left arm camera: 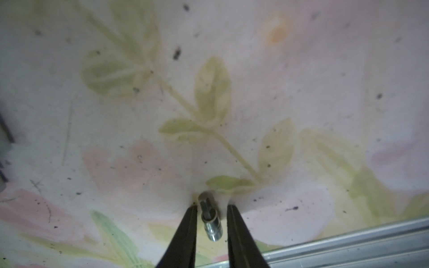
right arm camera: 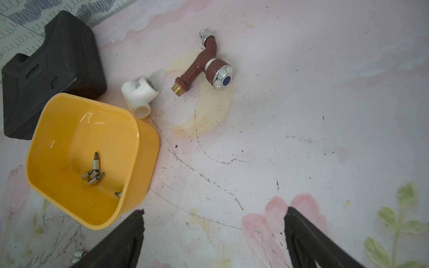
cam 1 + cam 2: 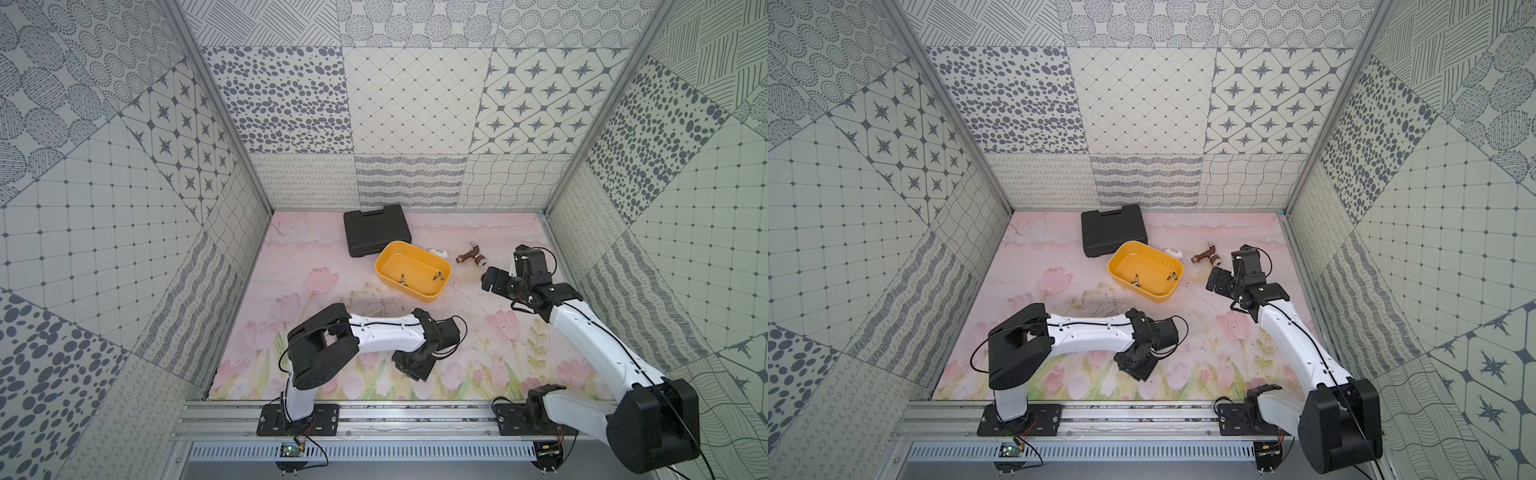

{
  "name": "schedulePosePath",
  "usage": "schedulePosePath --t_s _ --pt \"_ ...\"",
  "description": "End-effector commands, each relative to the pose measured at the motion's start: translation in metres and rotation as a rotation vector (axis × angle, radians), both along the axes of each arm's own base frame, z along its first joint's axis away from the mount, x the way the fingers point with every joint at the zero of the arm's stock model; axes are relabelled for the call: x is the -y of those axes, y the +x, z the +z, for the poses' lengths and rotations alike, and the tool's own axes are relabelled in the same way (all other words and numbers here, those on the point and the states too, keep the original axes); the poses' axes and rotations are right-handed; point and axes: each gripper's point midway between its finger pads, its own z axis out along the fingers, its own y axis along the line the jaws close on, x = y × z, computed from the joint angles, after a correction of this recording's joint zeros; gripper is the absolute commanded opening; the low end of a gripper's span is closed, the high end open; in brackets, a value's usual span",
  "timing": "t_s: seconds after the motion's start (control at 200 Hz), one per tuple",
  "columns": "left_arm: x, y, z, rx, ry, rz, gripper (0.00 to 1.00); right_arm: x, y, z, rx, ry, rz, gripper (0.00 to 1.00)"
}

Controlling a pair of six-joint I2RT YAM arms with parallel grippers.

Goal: Put the bit on the desktop into the storage box
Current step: Pick up the screwdriver bit from the center of the board.

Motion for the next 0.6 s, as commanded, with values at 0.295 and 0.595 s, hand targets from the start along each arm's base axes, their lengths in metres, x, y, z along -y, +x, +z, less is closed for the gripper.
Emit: schedulePosePath --t_s 0.295,0.595 --pt "-0.0248 0.007 -0.0118 0.056 0.083 0.032 0.19 0.0021 0.0045 0.0069 0.039 0.015 -0.017 0.96" --pt "-0.0233 0.0109 -0.0089 0.075 0.074 0.032 0.15 0.0033 0.0024 0.0103 0.051 0.015 -0.022 0.97"
